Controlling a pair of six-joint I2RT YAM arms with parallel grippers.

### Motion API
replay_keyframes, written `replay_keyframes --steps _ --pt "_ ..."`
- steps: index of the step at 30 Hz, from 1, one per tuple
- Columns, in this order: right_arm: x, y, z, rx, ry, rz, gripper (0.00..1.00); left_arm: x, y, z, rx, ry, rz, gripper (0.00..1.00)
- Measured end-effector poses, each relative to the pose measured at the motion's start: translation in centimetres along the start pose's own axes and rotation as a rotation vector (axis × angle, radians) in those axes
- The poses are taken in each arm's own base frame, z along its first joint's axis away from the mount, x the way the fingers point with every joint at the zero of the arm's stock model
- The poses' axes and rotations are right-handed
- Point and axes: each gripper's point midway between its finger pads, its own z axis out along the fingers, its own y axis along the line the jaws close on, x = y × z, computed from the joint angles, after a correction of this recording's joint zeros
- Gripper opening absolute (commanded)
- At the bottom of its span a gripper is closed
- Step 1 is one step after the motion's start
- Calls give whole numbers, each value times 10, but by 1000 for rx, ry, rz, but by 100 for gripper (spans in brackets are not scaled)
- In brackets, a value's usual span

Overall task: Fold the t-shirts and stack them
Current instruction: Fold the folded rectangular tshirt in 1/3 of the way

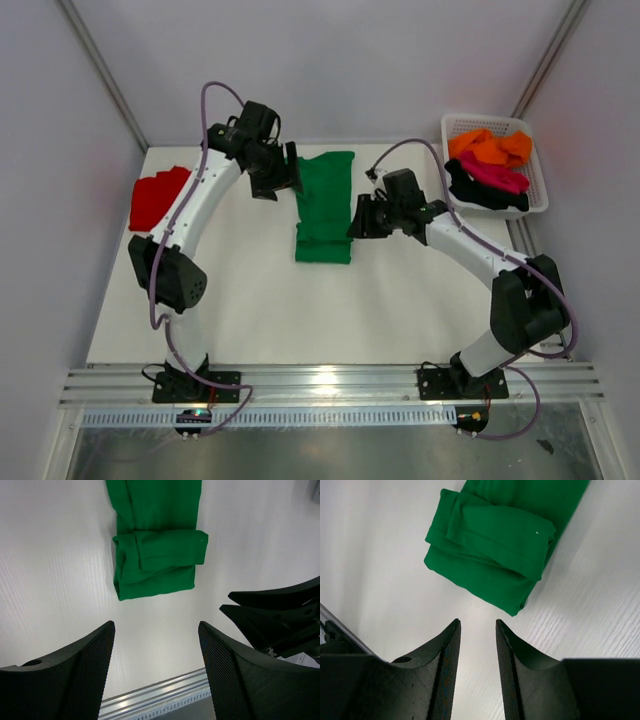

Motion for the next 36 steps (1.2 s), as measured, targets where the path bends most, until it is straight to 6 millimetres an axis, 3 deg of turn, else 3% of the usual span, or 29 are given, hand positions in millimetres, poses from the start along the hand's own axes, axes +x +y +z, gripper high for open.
replay_keyframes --steps 9,15,20,26,36 --pt "64 -29 18 88 136 -4 38 3 3 4 -11 12 -3 70" --pt "71 -25 24 92 151 -41 39 7 7 8 -25 26 -7 70" --pt "74 -35 36 123 172 -42 38 15 14 13 -45 51 -11 70" --pt "62 -41 55 149 167 -49 39 17 16 14 -52 56 -12 70" --pt "5 -30 71 157 60 -88 38 25 24 12 -79 61 -12 70"
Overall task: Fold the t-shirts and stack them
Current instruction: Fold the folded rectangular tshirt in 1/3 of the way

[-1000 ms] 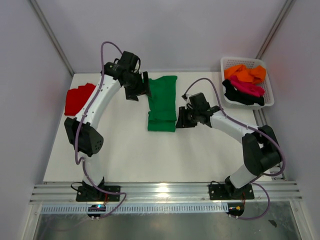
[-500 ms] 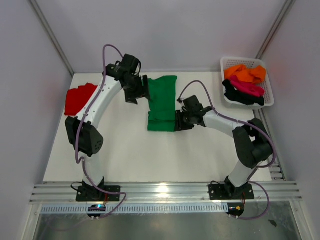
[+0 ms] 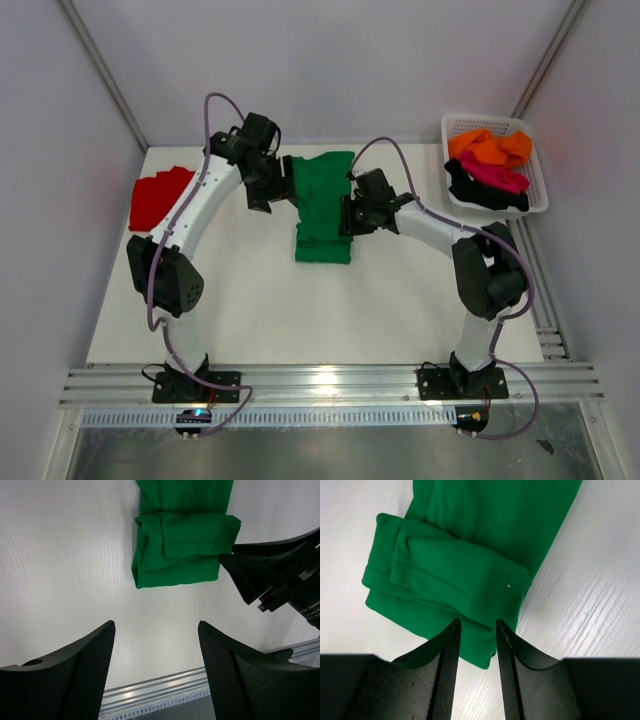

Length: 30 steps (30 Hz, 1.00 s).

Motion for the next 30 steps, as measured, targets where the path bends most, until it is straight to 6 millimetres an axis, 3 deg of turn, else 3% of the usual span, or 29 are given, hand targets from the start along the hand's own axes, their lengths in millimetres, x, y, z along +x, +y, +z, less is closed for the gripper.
replay_keyframes --steps 9,17,30 --pt "3 -5 5 20 8 -2 38 -2 5 1 -22 -12 22 70" --pt "46 -19 -6 55 80 10 38 -3 3 1 -16 -16 22 70" --pt "45 -22 -8 68 61 7 38 -4 1 5 -1 -11 23 70"
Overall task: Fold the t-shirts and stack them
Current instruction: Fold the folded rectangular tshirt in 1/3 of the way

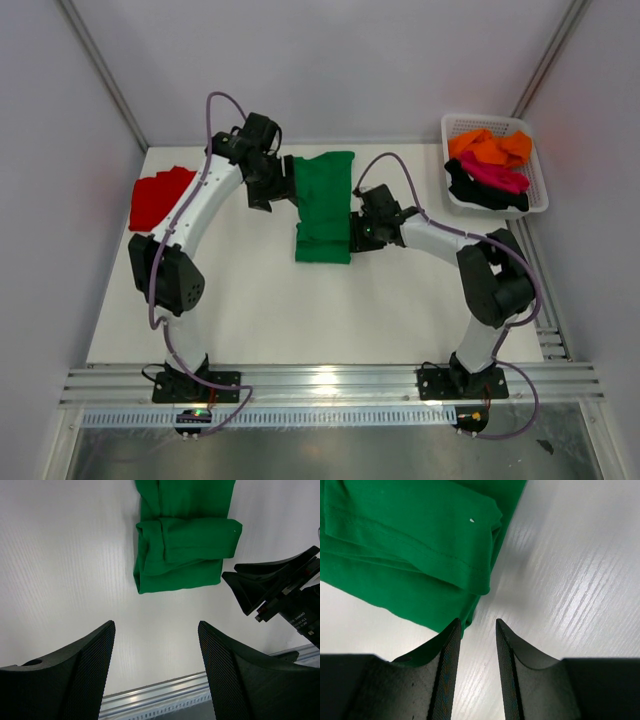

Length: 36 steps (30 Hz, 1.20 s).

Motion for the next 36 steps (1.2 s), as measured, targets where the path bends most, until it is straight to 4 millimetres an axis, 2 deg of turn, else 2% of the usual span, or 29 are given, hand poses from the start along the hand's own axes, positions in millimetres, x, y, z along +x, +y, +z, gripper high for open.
replay_keyframes --steps 11,21,29,36 --pt "-1 -13 29 67 33 -3 38 -1 3 -2 -19 -12 1 70" --pt "-25 -10 37 72 2 -15 38 -4 1 -19 -4 -52 4 70" --pt "-53 -4 38 73 -29 -46 38 2 4 -14 -13 -31 -2 70" --pt "-69 -1 46 77 -32 -60 38 2 4 -13 -12 -28 -3 70"
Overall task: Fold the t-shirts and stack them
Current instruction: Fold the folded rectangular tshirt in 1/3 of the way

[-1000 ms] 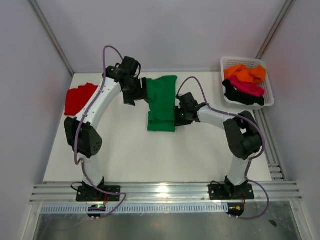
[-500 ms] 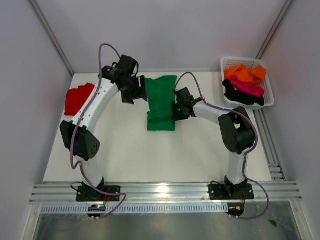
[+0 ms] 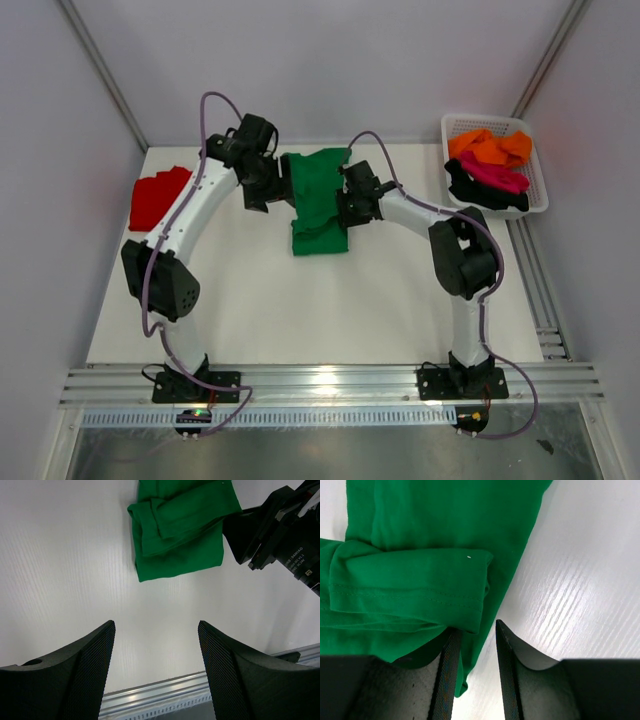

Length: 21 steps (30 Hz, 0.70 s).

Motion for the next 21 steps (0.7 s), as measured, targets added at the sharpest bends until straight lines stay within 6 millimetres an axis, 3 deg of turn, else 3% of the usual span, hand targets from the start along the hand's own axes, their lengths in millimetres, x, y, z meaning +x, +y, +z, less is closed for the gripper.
replay_keyframes --steps 12,16,21 --pt "2 -2 3 12 23 -10 38 7 1 9 7 27 -5 70" --pt "5 -9 -4 47 26 -10 38 7 -2 9 21 26 -4 70" --pt "-4 -10 -16 63 -6 -9 38 6 -5 9 38 24 -4 70"
